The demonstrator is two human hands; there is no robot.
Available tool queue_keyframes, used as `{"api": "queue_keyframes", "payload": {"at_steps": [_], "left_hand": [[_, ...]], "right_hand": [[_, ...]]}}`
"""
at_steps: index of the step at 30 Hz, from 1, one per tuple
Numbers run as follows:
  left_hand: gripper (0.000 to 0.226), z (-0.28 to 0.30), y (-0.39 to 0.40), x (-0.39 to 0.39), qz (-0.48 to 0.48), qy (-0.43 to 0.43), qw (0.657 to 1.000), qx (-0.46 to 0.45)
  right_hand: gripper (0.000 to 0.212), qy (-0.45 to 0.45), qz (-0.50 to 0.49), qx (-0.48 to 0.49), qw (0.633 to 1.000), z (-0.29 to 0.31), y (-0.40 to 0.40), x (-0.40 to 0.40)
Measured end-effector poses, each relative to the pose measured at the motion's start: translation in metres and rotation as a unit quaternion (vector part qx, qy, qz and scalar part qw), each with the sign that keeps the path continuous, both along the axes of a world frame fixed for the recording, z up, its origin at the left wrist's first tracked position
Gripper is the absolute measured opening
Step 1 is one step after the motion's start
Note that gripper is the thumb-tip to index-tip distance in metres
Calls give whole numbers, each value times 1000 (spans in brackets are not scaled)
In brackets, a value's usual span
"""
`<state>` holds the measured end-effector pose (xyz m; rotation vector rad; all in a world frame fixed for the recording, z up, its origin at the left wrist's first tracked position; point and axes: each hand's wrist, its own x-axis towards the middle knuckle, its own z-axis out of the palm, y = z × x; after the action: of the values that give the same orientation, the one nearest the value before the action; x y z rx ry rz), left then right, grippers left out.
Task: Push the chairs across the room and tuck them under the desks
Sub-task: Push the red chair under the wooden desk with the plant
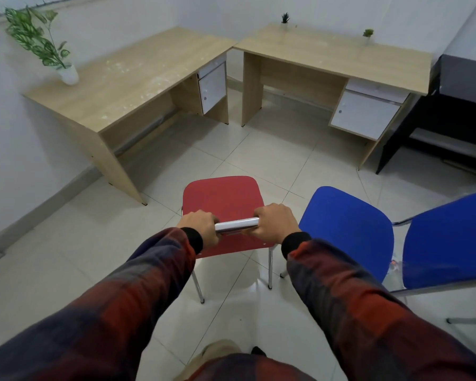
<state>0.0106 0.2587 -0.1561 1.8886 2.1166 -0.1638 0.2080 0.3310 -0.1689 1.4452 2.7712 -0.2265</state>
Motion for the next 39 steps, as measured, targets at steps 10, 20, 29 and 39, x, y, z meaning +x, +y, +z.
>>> {"api": "queue_keyframes", "payload": {"at_steps": [10,20,29,39], "left_hand": [[20,0,9,-14,-42,-6,999,-11],[31,13,24,-49,-28,36,999,-8],[22,15,64,-15,-22,27,999,9],[28,9,79,-37,-29,13,999,-1]], "right_hand": [[51,2,9,22,1000,-8,2,-3],[55,12,35,38,999,-2,7,-40],[50,4,55,28,998,12,65,-9],[51,14,5,23,1000,2,61,-26]]}}
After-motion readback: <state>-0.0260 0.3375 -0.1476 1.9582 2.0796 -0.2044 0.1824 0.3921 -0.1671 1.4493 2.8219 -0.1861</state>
